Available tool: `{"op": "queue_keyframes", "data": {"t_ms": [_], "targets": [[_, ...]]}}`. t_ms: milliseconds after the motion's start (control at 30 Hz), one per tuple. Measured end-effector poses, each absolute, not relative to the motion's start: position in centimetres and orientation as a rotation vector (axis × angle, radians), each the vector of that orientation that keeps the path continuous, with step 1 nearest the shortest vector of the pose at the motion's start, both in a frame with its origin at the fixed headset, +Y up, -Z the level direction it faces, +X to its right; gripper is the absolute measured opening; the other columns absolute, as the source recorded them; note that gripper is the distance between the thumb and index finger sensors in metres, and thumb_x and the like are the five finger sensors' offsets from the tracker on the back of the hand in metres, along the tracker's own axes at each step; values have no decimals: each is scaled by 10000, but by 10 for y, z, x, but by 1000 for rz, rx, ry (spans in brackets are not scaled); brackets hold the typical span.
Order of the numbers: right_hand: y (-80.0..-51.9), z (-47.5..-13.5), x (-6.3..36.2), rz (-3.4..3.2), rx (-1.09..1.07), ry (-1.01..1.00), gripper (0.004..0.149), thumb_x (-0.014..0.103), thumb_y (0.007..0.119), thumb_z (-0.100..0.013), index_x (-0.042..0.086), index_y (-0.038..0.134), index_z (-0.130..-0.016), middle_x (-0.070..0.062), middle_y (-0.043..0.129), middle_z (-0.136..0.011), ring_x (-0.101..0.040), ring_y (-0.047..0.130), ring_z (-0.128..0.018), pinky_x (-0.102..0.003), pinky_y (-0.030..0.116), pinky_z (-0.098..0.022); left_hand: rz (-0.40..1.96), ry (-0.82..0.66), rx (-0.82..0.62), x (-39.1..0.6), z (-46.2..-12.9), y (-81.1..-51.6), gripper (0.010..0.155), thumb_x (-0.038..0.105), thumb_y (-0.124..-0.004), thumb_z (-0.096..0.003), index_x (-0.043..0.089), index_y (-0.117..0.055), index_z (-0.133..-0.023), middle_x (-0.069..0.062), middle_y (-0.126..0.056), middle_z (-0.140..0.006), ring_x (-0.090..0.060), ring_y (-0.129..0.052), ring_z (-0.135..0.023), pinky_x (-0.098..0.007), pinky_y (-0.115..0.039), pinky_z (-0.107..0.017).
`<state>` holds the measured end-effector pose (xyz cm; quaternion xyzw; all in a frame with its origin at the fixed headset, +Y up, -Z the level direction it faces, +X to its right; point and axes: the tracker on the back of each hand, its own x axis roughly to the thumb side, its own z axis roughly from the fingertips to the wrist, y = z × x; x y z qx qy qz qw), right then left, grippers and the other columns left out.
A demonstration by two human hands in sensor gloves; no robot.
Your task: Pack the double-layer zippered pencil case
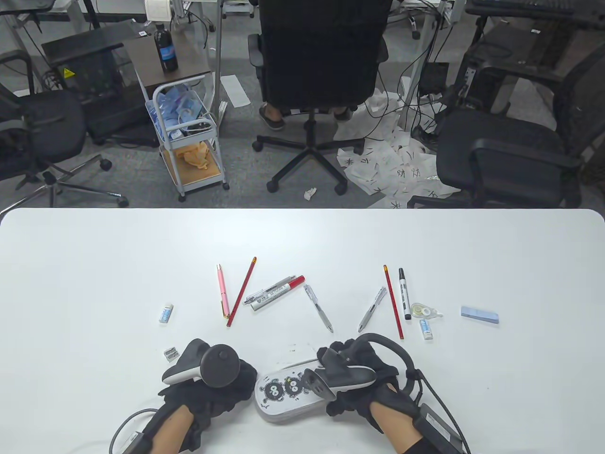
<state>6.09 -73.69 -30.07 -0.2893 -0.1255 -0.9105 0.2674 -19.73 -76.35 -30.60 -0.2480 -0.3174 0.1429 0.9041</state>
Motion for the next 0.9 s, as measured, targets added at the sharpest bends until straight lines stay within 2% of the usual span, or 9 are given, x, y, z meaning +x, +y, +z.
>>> {"op": "queue_keyframes", "data": {"t_ms": [133,233,333,467,567,633,667,767,900], "targets": [[-738,-292,44,-2388,-731,-311,1099,859,542,-393,121,136,-1098,-202,770,-963,-376,940,-748,-463,848,-546,305,-675,-520,-189,-303,-762,368,290,-788,-586,66,-818,-877,-110,-773,-1040,-420,-662,-1002,-693,-584,-721],[-738,-287,29,-2353,-708,-352,1077,853,499,-413,98,128,-1085,-189,839,-911,-354,1007,-671,-426,902,-480,317,-701,-506,-184,-299,-760,383,340,-802,-589,55,-854,-840,-117,-857,-950,-408,-779,-906,-564,-729,-674],[-736,-284,18,-2383,-688,-464,1093,840,488,-423,77,49,-1070,-194,822,-920,-364,1014,-653,-433,904,-464,341,-673,-498,-188,-300,-760,384,346,-808,-589,54,-861,-833,-122,-871,-932,-406,-797,-888,-565,-735,-663],[-730,-284,21,-2489,-905,-497,1069,826,424,-376,124,-11,-1055,-213,657,-1041,-321,1014,-605,-432,883,-455,377,-594,-448,-192,-304,-764,388,341,-802,-590,45,-856,-836,-129,-868,-933,-422,-814,-856,-565,-744,-652],[-718,-286,41,-2627,-1062,-402,840,666,453,-448,277,11,-1047,-222,488,-1127,-352,865,-819,-516,761,-611,434,-564,-449,-197,-306,-765,395,344,-793,-592,54,-853,-853,-128,-861,-949,-425,-816,-853,-479,-804,-596],[-710,-293,61,-2743,-1084,-294,631,526,444,-519,405,105,-1037,-98,431,-1164,-358,768,-918,-551,716,-642,460,-542,-460,-197,-308,-767,398,331,-790,-595,41,-845,-862,-147,-848,-958,-439,-800,-853,-496,-791,-602],[-710,-296,65,-2763,-1055,-290,598,398,550,-558,444,182,-1025,-65,407,-1166,-372,701,-957,-574,680,-656,446,-543,-453,-197,-309,-767,398,336,-786,-595,48,-843,-864,-137,-848,-959,-433,-810,-841,-501,-789,-609],[-726,-299,64,-2516,-956,-275,828,141,719,-534,503,108,-960,14,117,-1157,-384,374,-1059,-614,511,-735,416,-529,-450,-190,-313,-766,398,337,-782,-596,53,-841,-868,-140,-847,-959,-439,-821,-811,-517,-781,-617],[-736,-290,41,-2182,-1127,38,1024,248,847,-453,442,-43,-921,-81,-49,-1085,-382,264,-1039,-576,485,-748,366,-513,-427,-180,-320,-765,401,334,-775,-597,45,-829,-870,-144,-840,-964,-443,-823,-811,-525,-780,-624]]}}
